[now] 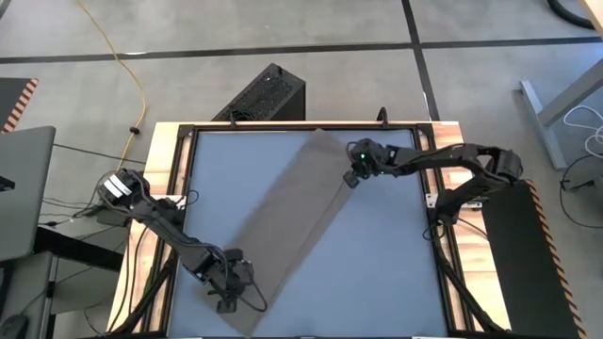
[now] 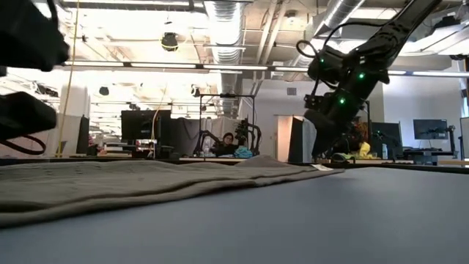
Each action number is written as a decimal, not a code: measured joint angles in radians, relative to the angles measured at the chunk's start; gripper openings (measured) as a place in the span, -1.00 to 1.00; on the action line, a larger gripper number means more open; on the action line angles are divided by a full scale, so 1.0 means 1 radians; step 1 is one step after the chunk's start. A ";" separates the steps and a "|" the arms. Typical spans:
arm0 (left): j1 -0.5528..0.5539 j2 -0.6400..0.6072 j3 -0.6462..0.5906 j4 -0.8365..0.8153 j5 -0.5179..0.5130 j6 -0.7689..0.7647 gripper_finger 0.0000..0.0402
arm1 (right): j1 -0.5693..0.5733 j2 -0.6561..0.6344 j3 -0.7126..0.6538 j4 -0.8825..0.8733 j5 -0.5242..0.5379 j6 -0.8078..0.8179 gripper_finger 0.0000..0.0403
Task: Roll towel
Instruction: Roll the gray towel
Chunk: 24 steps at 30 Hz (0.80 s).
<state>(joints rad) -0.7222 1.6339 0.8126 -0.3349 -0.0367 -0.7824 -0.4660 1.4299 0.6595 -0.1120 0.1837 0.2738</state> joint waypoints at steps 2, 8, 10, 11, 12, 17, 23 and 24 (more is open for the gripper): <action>-0.004 -0.017 -0.001 -0.009 -0.013 -0.001 -1.00 | -0.020 -0.002 0.001 0.007 -0.001 0.021 -0.74; -0.002 -0.030 -0.001 0.001 -0.038 0.002 -1.00 | -0.062 0.019 0.001 0.057 -0.002 0.040 -0.41; -0.002 -0.030 -0.001 0.002 -0.039 0.002 -1.00 | -0.077 0.033 0.001 0.068 -0.002 0.041 -0.30; -0.002 -0.030 -0.001 0.004 -0.039 0.002 -1.00 | -0.086 0.035 0.001 0.064 -0.002 0.041 -0.25; -0.002 -0.030 -0.001 0.003 -0.039 0.001 -1.00 | -0.095 0.038 0.001 0.063 -0.002 0.037 -0.20; -0.002 -0.030 -0.001 0.008 -0.039 0.001 -1.00 | -0.127 0.070 0.003 0.098 -0.004 0.026 -0.04; -0.002 -0.030 0.000 0.011 -0.040 -0.005 -1.00 | -0.139 0.135 0.005 0.100 -0.006 0.074 0.01; -0.002 -0.030 0.000 0.012 -0.040 -0.008 -1.00 | -0.141 0.143 0.005 0.098 -0.006 0.074 0.01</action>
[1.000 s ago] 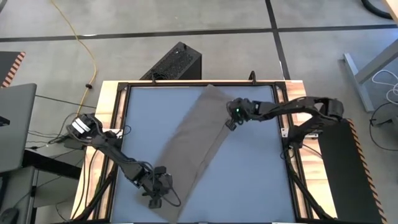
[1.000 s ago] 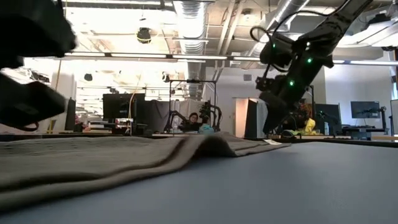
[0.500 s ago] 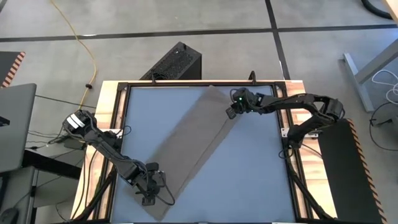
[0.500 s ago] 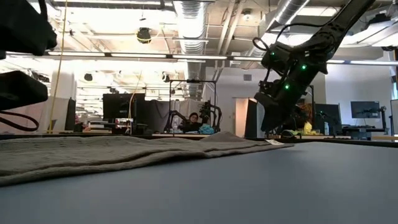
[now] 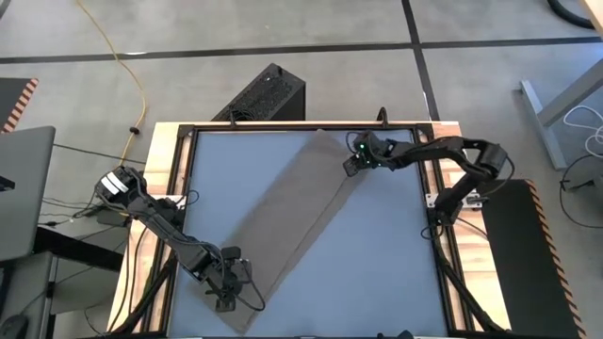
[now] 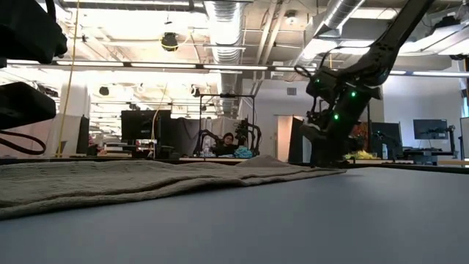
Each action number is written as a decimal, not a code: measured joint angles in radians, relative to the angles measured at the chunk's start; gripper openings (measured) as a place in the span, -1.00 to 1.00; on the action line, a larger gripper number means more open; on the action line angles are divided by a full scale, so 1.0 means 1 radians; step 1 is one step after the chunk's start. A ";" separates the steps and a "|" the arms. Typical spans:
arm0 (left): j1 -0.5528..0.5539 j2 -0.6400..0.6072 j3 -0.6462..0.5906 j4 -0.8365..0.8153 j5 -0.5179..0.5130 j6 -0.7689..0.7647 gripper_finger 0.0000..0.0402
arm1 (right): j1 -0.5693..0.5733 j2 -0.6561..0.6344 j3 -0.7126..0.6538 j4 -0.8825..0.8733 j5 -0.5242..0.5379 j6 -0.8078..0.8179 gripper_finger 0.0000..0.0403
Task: Roll towel
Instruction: Roll the gray towel
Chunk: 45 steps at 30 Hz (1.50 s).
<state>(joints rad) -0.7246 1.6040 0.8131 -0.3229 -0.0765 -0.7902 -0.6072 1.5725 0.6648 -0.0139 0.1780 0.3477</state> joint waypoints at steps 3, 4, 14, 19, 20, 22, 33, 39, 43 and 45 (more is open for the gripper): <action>0.000 0.000 0.000 0.000 0.000 0.000 -1.00 | -0.004 0.008 0.003 0.004 0.000 0.003 0.01; 0.000 0.000 0.000 -0.001 -0.001 0.000 -1.00 | -0.002 0.009 0.003 0.004 0.001 0.003 0.01; 0.000 0.000 0.000 -0.001 -0.017 0.010 -1.00 | 0.009 0.009 0.003 0.006 0.008 -0.004 -0.58; 0.000 0.000 0.000 -0.001 -0.017 0.010 -1.00 | 0.033 -0.026 0.003 0.004 0.032 -0.017 -0.94; 0.000 0.000 0.000 -0.001 -0.018 0.011 -1.00 | 0.038 -0.039 0.003 0.004 0.038 -0.016 -0.93; 0.000 0.000 0.000 -0.001 -0.018 0.018 -1.00 | 0.052 -0.071 0.008 -0.007 0.050 -0.015 -0.90; 0.001 0.000 0.001 -0.001 -0.040 0.028 -1.00 | 0.129 -0.237 0.118 -0.275 0.129 -0.015 -0.94; 0.001 -0.001 0.001 -0.001 -0.040 0.037 -1.00 | 0.155 -0.312 0.142 -0.389 0.173 -0.002 -0.94; 0.001 -0.001 0.001 -0.001 -0.040 0.038 -1.00 | 0.170 -0.346 0.142 -0.428 0.193 0.019 -0.94; 0.001 -0.001 0.001 -0.001 -0.040 0.038 -1.00 | 0.184 -0.362 0.142 -0.430 0.195 0.021 -0.94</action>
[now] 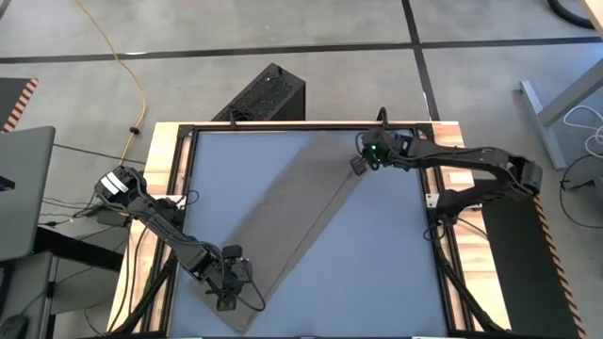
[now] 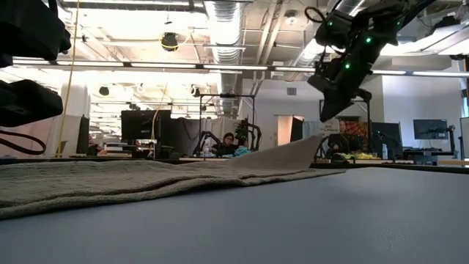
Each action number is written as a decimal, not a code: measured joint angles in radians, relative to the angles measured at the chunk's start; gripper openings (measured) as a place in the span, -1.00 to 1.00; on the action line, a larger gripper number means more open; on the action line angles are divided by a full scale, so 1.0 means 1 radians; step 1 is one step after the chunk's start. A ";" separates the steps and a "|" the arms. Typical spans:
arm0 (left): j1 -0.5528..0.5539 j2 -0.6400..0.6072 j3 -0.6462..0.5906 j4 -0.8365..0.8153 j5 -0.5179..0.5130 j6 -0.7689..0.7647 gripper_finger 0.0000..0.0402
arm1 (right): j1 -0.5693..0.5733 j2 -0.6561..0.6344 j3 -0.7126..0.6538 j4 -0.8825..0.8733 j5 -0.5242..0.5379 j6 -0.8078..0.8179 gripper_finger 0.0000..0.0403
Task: Roll towel
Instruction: Roll the gray towel
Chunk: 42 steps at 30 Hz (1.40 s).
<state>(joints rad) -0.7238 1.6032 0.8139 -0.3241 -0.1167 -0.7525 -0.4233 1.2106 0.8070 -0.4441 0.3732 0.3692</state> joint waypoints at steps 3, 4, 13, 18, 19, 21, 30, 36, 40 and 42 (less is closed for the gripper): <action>0.000 0.000 0.000 0.000 0.000 0.005 -1.00 | 0.021 -0.024 0.000 -0.001 0.000 0.012 -0.94; 0.000 0.000 0.000 0.000 0.002 0.007 -1.00 | 0.025 -0.029 0.000 -0.010 0.000 0.016 -0.94; -0.003 0.000 0.000 0.000 0.033 0.008 -1.00 | 0.013 0.006 0.000 -0.241 0.037 0.078 -0.94; -0.003 0.000 0.000 0.000 0.033 0.009 -1.00 | 0.031 0.052 0.000 -0.270 0.054 0.097 -0.94; -0.003 0.000 0.000 0.000 0.033 0.011 -1.00 | 0.031 0.062 0.000 -0.269 0.054 0.098 -0.94; -0.003 0.000 0.000 0.000 0.033 0.014 -1.00 | 0.031 0.089 0.000 -0.262 0.056 0.102 -0.94; -0.019 0.000 0.000 0.000 0.069 0.034 -1.00 | 0.028 0.240 0.000 -0.249 0.165 0.129 -0.94; -0.042 0.000 0.000 0.004 0.082 0.033 -1.00 | 0.028 0.327 0.000 -0.215 0.200 0.132 -0.94; -0.053 0.000 0.000 0.009 0.105 0.034 -1.00 | 0.028 0.354 0.000 -0.201 0.217 0.139 -0.94; -0.059 -0.004 0.000 0.011 0.089 0.043 -1.00 | 0.028 0.357 0.000 -0.197 0.229 0.139 -0.93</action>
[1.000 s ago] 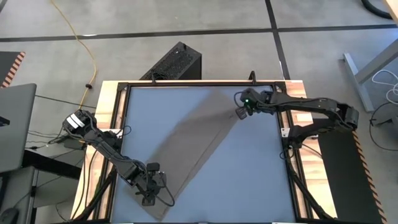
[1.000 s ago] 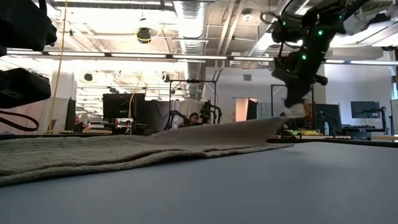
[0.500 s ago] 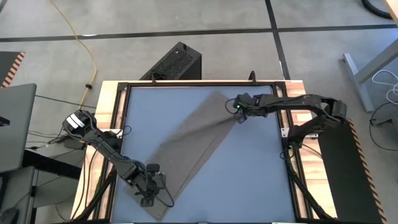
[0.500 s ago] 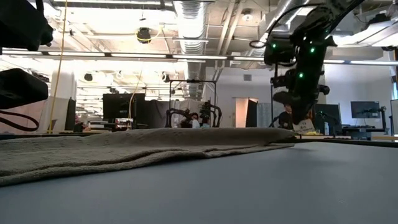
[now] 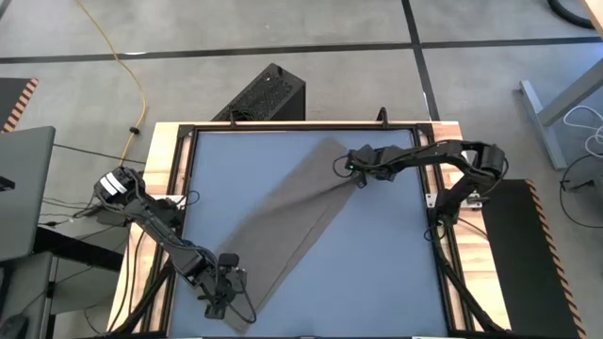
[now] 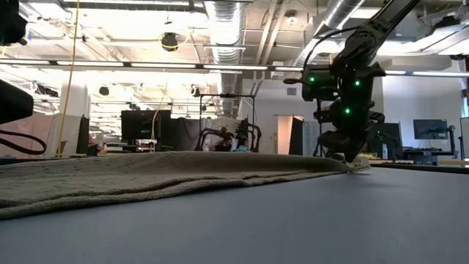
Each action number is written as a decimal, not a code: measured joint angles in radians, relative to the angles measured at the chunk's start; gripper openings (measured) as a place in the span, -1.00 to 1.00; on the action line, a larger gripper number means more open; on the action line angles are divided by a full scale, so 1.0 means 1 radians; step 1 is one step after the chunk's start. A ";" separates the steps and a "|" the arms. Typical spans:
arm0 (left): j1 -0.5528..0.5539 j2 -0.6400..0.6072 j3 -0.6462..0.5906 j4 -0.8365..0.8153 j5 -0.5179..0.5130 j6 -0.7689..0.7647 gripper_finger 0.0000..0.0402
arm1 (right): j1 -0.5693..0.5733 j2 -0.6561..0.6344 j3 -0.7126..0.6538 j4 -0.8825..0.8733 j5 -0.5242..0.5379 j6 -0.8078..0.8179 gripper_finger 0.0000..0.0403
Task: Roll towel
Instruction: Roll the gray towel
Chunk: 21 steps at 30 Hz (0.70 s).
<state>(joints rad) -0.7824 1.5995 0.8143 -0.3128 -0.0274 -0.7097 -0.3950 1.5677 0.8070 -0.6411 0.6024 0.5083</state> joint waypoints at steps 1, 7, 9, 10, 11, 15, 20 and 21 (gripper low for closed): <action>-0.005 -0.004 0.000 0.008 -0.016 0.011 -1.00 | 0.000 -0.001 0.000 -0.002 0.004 0.000 -0.93; -0.019 -0.006 0.001 0.122 -0.065 0.060 -1.00 | 0.000 -0.040 0.000 -0.003 0.017 0.001 -0.90; -0.019 0.009 0.001 0.141 -0.079 0.039 -1.00 | 0.000 -0.055 0.000 -0.002 0.023 0.009 -0.90; -0.023 0.014 0.000 0.141 -0.100 0.035 -1.00 | 0.000 -0.061 0.000 -0.002 0.024 0.009 -0.90; -0.023 0.019 0.000 0.158 -0.104 0.034 -1.00 | 0.000 -0.066 0.000 -0.001 0.024 0.010 -0.91; -0.026 0.022 0.000 0.222 -0.097 0.033 -0.95 | 0.000 -0.072 0.000 -0.003 0.023 0.015 -0.90; -0.045 0.022 0.000 0.294 -0.090 0.033 -0.75 | 0.000 -0.072 0.000 -0.002 0.021 0.016 -0.90; -0.051 0.022 0.000 0.293 -0.094 0.031 -0.69 | 0.000 -0.072 0.000 -0.002 0.020 0.016 -0.90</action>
<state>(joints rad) -0.8336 1.6215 0.8143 -0.0196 -0.1211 -0.6784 -0.3950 1.4956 0.8070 -0.6430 0.6228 0.5240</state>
